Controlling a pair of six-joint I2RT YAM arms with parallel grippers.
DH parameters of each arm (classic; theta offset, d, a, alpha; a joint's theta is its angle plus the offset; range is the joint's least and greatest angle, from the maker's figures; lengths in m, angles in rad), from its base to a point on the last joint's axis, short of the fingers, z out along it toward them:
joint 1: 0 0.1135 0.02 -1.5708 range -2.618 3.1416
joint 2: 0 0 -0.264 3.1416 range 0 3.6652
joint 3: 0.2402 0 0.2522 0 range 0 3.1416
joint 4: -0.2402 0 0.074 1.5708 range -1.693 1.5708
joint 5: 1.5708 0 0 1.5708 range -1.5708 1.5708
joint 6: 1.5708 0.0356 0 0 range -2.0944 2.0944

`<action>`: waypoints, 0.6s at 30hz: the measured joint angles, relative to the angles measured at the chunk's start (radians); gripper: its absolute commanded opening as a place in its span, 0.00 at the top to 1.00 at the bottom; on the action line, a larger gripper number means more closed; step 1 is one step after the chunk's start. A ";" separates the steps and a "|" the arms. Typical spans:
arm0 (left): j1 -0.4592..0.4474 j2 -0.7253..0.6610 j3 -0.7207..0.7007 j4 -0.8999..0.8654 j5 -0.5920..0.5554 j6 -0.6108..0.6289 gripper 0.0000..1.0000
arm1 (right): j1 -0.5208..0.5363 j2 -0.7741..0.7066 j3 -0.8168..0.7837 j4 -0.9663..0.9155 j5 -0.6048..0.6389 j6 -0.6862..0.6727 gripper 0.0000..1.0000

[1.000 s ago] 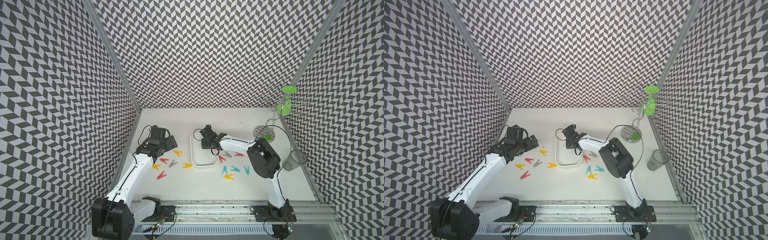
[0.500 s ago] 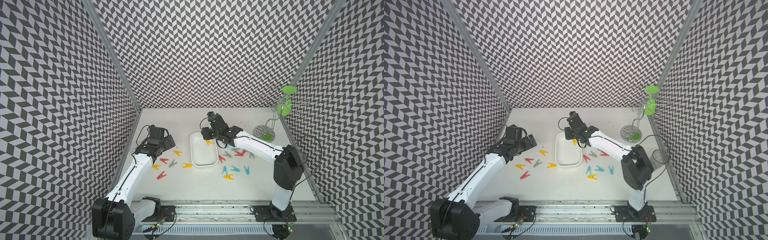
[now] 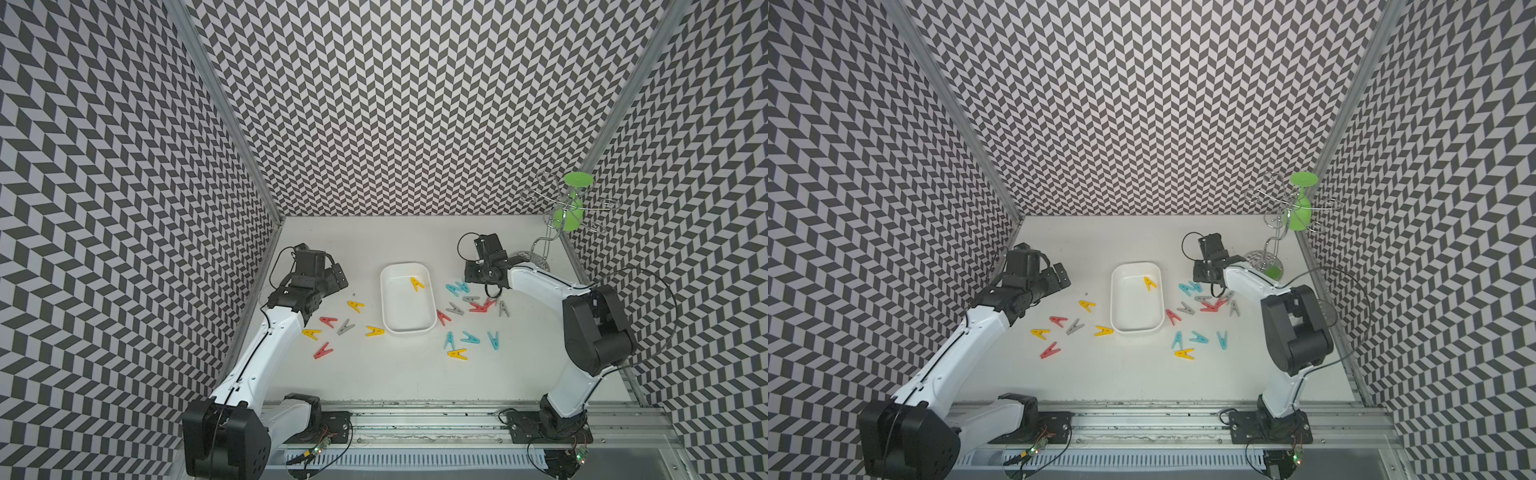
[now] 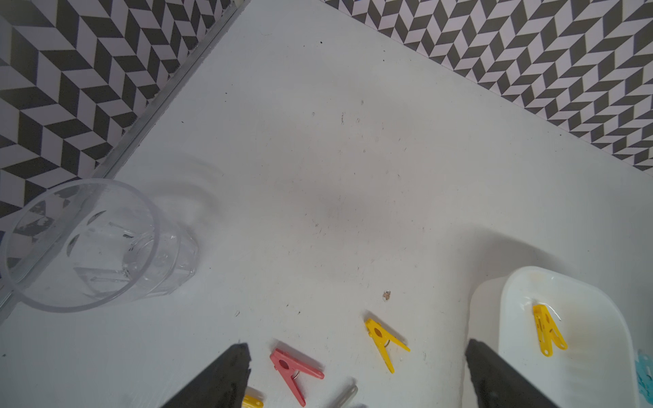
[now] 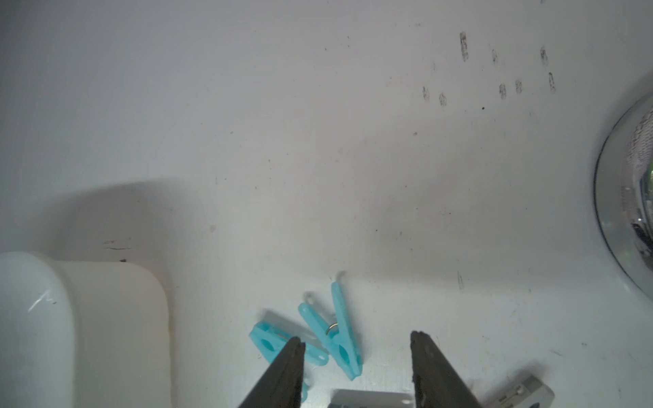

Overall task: Put the clothespins into the storage box
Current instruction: Pick up the clothespin from the center of the board.

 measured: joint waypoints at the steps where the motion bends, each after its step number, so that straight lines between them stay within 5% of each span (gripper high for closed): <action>1: 0.000 0.000 0.000 0.000 0.003 0.001 0.00 | -0.003 0.011 0.000 0.006 -0.003 -0.003 0.55; 18: 0.000 0.026 0.000 0.000 0.023 0.000 0.00 | -0.005 0.174 0.074 0.029 -0.060 -0.038 0.70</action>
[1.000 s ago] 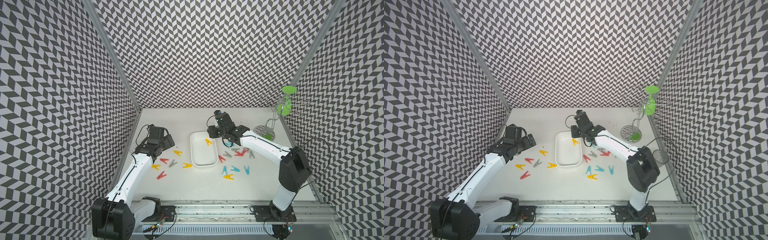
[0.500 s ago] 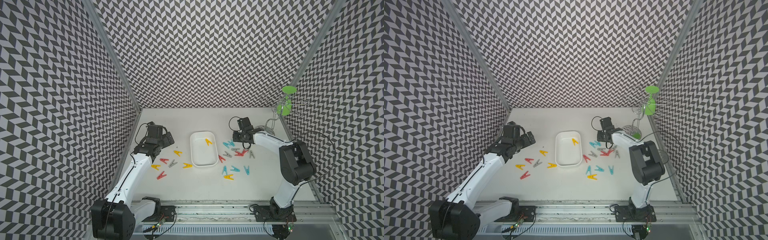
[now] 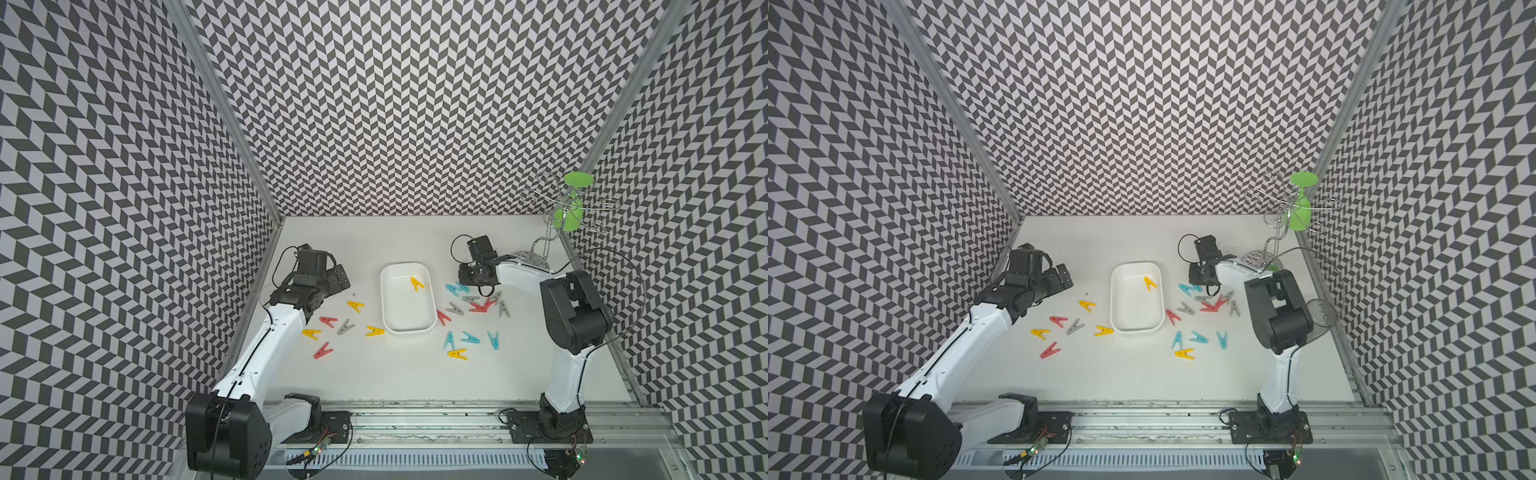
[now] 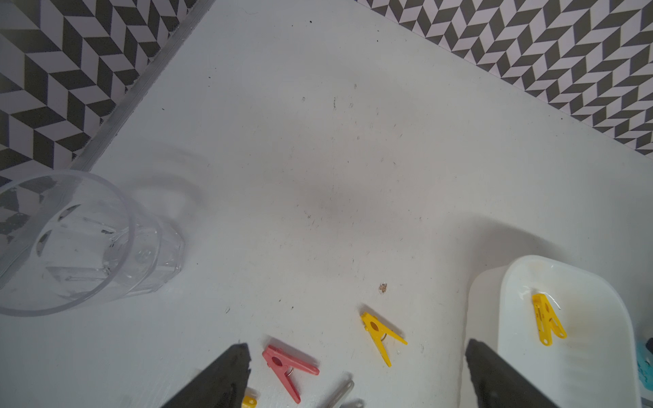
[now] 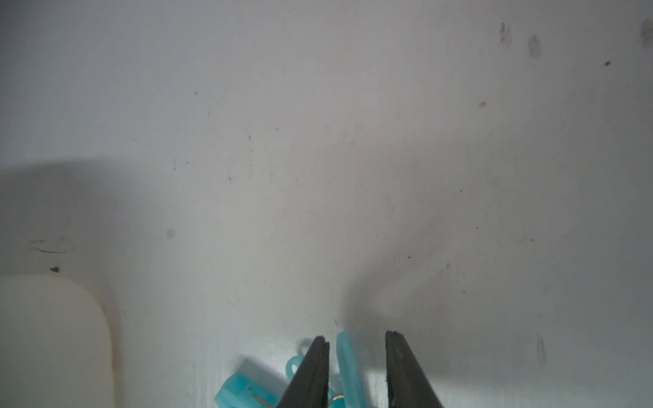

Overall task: Put the clothespins into the storage box
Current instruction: Pick up the clothespin from the center of the board.

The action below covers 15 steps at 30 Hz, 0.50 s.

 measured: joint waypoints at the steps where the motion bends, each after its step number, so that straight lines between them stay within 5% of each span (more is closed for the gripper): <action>1: 0.000 0.000 0.000 0.000 0.000 0.000 0.00 | 0.000 0.003 0.000 0.000 -0.002 -0.001 0.71; 15: 0.011 0.008 0.000 0.000 -0.001 0.000 0.00 | 0.009 0.006 -0.001 -0.005 0.009 -0.010 0.85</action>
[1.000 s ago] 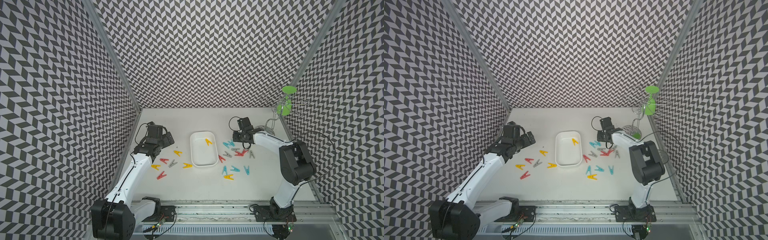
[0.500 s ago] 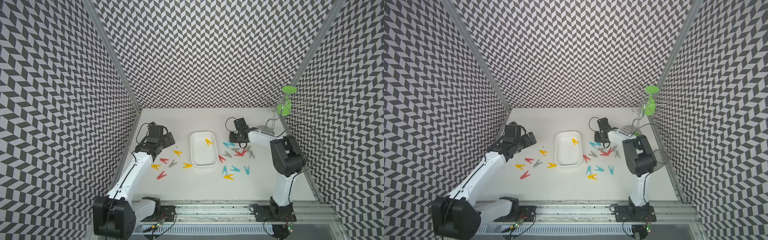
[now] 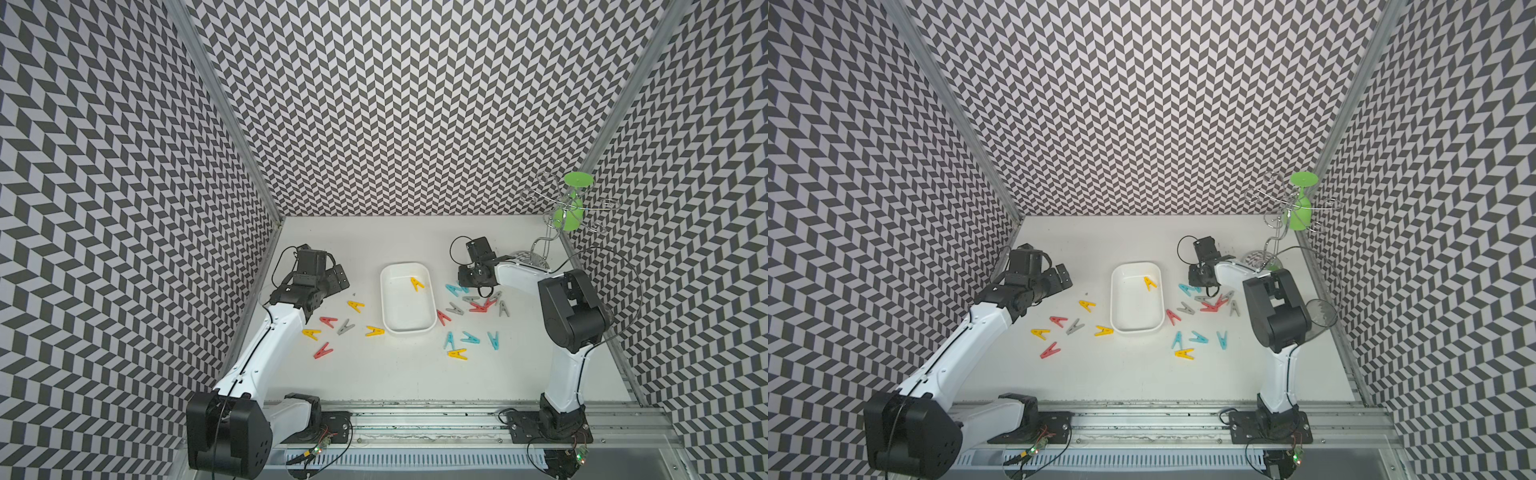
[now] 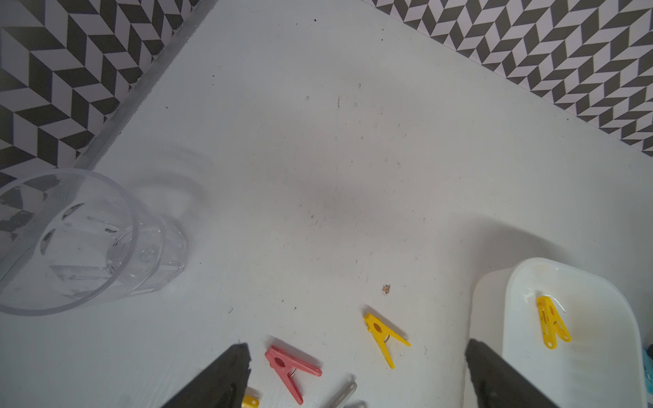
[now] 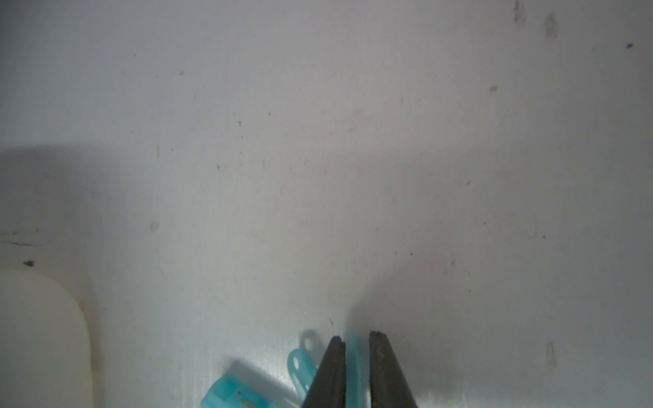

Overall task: Put the clothespins into the storage box
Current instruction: Pick up the clothespin from the center of the board.

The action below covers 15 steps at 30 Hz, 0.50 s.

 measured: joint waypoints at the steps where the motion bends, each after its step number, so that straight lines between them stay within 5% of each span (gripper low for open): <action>1: 0.001 0.001 0.000 0.000 0.000 0.000 0.00 | 0.001 0.000 0.000 -0.002 0.002 0.000 0.87; 15: 0.008 0.006 0.002 0.000 0.002 0.000 0.00 | 0.040 -0.009 0.052 -0.073 0.098 -0.008 0.95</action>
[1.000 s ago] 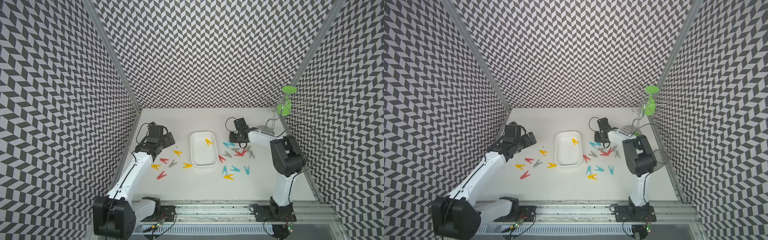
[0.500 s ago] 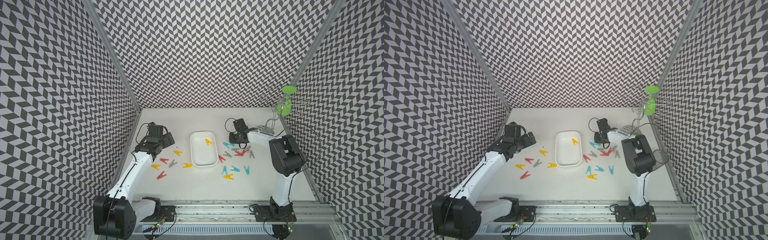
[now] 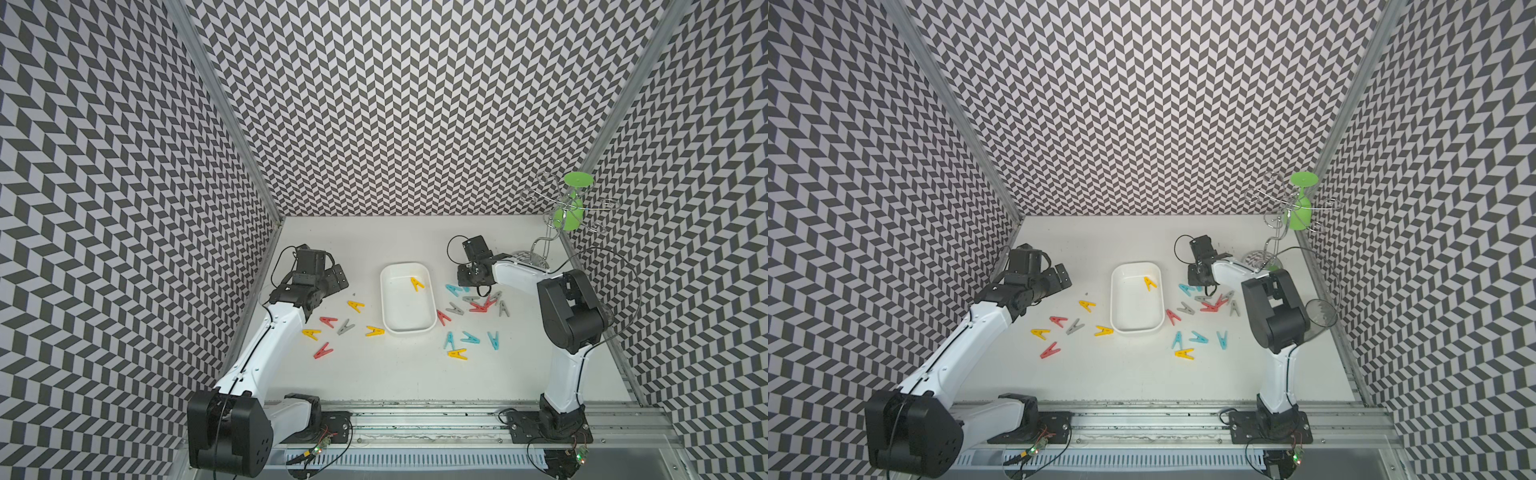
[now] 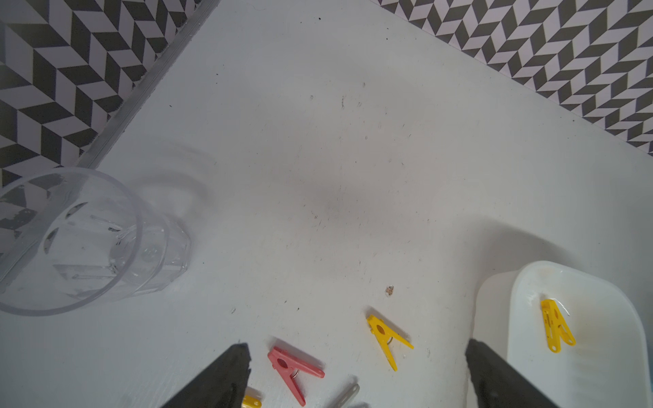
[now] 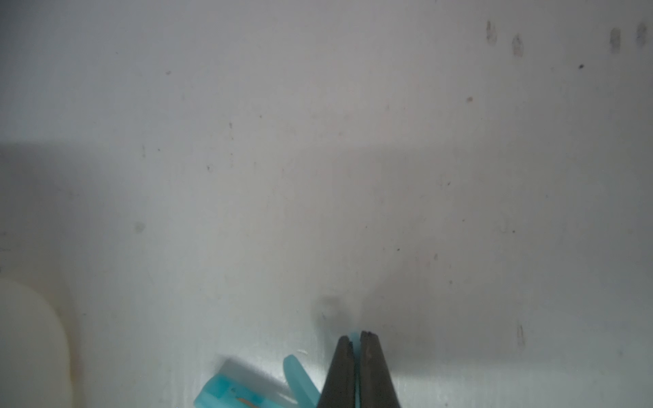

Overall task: Put the clothespins into the storage box
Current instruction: Pick up the clothespin from the center of the board, then place the clothespin in the storage box.

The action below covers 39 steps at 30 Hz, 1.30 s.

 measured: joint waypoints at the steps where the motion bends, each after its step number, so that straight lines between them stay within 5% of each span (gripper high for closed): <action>1: 0.000 0.000 0.000 0.000 0.001 0.000 0.00 | 0.016 -0.012 0.011 -0.010 0.012 -0.003 0.95; 10: 0.000 0.025 -0.003 0.000 0.027 -0.016 0.00 | 0.240 -0.151 0.074 -0.012 0.033 -0.019 0.95; 17: 0.000 0.026 -0.006 0.000 0.031 -0.027 0.00 | 0.415 -0.121 0.074 0.043 -0.035 -0.015 0.95; 39: 0.002 -0.008 -0.008 -0.030 0.026 -0.027 0.00 | 0.422 0.160 0.142 0.193 0.061 -0.061 0.95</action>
